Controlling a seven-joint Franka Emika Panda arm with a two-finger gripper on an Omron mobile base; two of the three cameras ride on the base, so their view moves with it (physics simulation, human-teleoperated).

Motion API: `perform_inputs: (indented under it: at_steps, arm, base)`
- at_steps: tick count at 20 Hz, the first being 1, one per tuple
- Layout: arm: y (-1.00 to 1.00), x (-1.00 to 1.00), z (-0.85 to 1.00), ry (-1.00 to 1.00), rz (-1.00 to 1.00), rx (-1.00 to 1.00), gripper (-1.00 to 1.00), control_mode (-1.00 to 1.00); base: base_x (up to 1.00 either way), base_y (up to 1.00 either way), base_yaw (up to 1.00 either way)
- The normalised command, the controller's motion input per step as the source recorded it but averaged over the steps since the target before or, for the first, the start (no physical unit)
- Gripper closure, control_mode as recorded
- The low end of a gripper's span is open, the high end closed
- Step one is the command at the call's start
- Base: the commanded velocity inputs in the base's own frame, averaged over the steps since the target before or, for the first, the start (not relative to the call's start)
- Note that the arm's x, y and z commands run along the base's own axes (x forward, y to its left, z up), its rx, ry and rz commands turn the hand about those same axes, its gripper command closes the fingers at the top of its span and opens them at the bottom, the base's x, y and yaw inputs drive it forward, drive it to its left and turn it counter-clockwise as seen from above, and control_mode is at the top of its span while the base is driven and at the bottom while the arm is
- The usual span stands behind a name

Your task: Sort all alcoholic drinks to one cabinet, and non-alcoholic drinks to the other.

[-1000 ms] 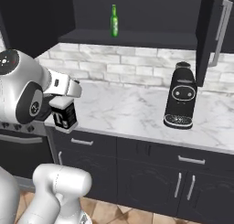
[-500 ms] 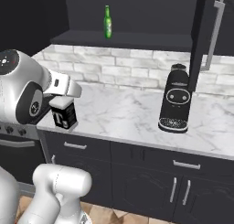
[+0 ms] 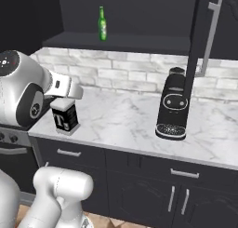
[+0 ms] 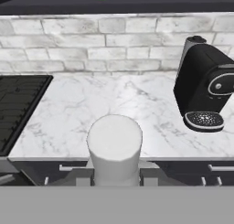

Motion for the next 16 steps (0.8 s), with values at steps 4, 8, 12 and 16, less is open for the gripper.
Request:
perform_inputs:
  at_steps: [4, 8, 12, 16]
  arm:
    - [0.0, 0.0, 0.0, 0.0, 0.0, 0.0, 1.0, 1.0]
    - [0.0, 0.0, 0.0, 0.0, 0.0, 0.0, 1.0, 1.0]
    - [0.0, 0.0, 0.0, 0.0, 0.0, 0.0, 1.0, 1.0]
    - [0.0, 0.0, 0.0, 0.0, 0.0, 0.0, 1.0, 1.0]
  base:
    - [0.33, -0.29, 0.0]
    - [0.34, -0.28, 0.0]
    - [0.34, -0.28, 0.0]
    - [0.33, -0.29, 0.0]
